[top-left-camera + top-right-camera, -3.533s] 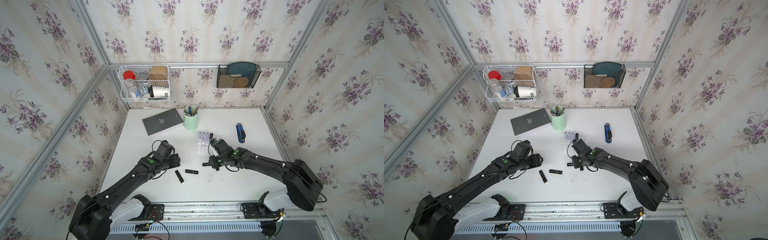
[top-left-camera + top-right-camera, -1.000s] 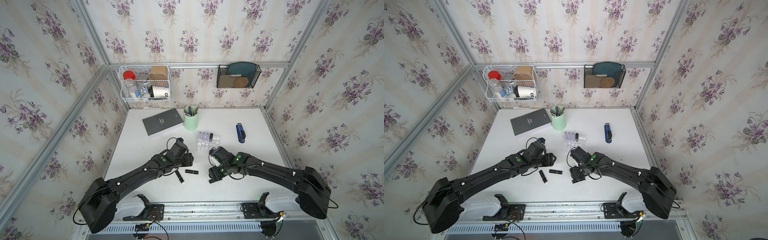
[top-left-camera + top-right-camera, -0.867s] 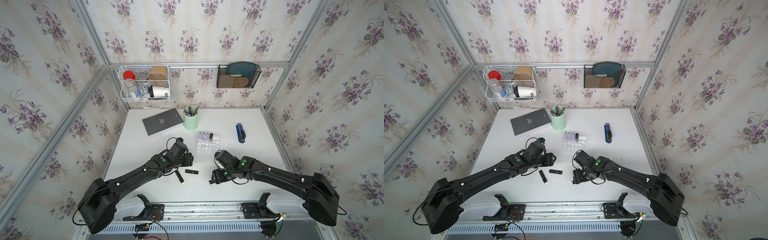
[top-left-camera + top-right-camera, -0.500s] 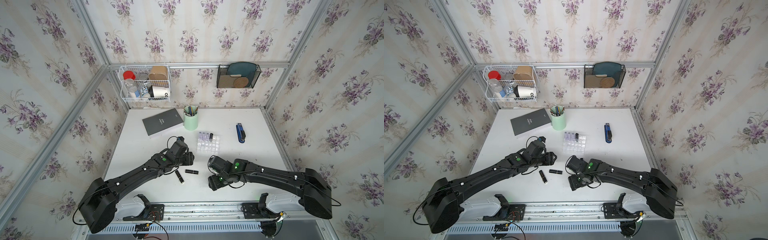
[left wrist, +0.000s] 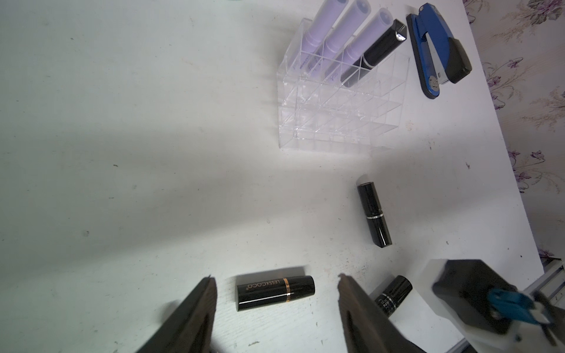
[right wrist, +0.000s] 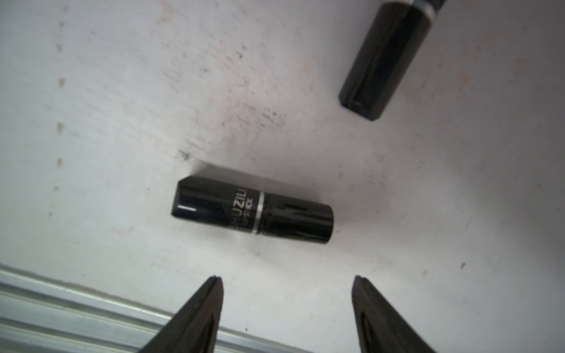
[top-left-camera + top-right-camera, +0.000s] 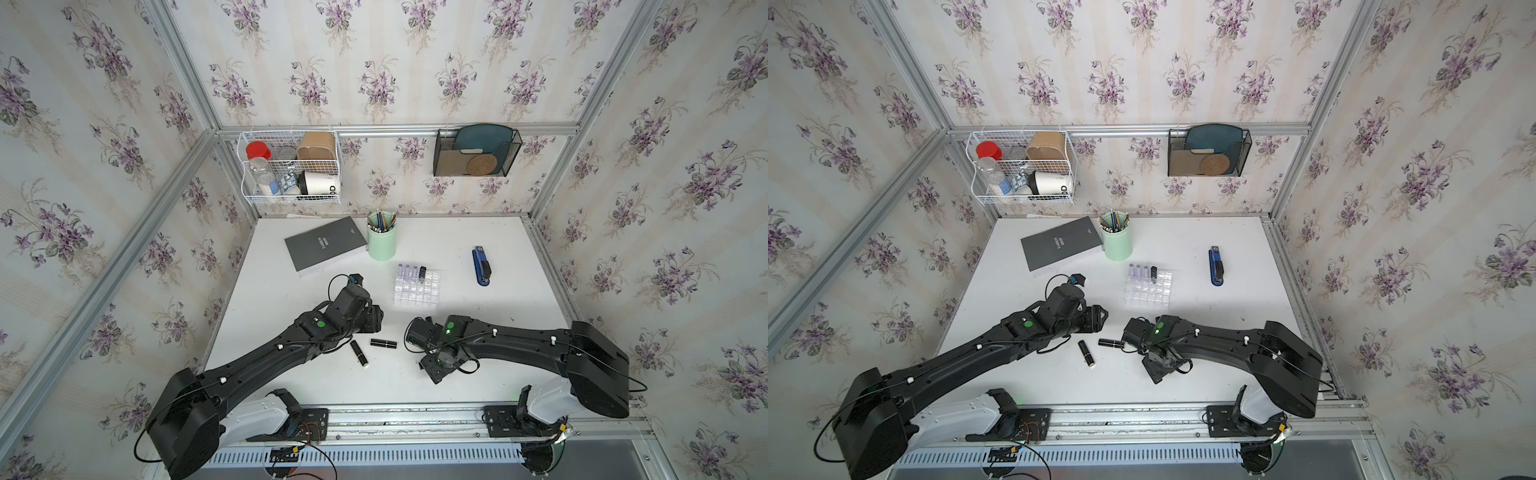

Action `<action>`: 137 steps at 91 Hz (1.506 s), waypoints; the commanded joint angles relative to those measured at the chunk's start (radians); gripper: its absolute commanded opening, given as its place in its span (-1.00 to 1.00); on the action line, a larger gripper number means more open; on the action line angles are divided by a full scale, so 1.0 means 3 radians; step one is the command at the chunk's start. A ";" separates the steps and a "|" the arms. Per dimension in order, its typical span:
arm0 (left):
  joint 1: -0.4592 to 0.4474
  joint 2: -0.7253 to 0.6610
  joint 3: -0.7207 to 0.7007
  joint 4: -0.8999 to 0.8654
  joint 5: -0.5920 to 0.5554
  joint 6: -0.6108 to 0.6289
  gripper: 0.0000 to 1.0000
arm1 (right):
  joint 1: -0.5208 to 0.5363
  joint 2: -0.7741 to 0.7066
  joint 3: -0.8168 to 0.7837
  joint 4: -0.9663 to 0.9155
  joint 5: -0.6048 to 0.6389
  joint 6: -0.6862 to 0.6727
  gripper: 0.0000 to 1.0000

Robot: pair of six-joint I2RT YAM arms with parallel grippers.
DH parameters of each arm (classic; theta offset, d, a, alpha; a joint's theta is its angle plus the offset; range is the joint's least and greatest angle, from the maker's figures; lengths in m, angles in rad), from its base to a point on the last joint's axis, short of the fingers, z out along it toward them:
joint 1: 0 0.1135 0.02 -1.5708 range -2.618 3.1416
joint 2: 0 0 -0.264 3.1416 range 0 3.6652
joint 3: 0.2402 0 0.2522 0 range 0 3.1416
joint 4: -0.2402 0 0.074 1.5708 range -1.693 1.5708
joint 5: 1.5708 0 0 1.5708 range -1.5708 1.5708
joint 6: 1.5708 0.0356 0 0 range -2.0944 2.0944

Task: Arrange the lipsticks in the organizer
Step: Pick up the lipstick at the center of the board.

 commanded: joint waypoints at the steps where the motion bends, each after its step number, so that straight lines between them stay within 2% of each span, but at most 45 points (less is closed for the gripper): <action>1: 0.0001 -0.0068 0.0008 -0.0039 -0.0030 0.0041 0.33 | -0.0005 0.0097 0.0045 0.0071 0.0005 -0.0186 0.45; 22: 0.0003 -0.0156 -0.0043 -0.0016 -0.0101 0.0068 0.34 | -0.0006 0.0298 0.0134 0.0308 -0.0157 -0.0288 0.46; 41: 0.0002 -0.0162 -0.0017 -0.0041 -0.0087 0.0071 0.34 | -0.0025 0.0495 0.0300 0.0283 -0.0003 -0.0432 0.46; 83: 0.0002 -0.0154 -0.0025 -0.0027 -0.0094 0.0067 0.34 | -0.0137 0.0838 0.0536 0.0496 -0.0050 -0.0723 0.50; 95: 0.0006 -0.0138 -0.0017 -0.0035 -0.0090 0.0066 0.34 | -0.0186 0.0889 0.0610 0.0532 -0.0139 -0.0777 0.42; 102: 0.0002 -0.0142 -0.0016 -0.0045 -0.0093 0.0067 0.34 | -0.0211 0.0891 0.0608 0.0539 -0.0172 -0.0794 0.41; 116: 0.0004 -0.0135 -0.0019 -0.0033 -0.0100 0.0070 0.33 | -0.0223 0.0895 0.0640 0.0477 -0.0114 -0.0796 0.50; 137: 0.0006 -0.0098 0.0018 -0.0034 -0.0095 0.0069 0.34 | -0.0216 0.0908 0.0718 0.0497 -0.0184 -0.0669 0.49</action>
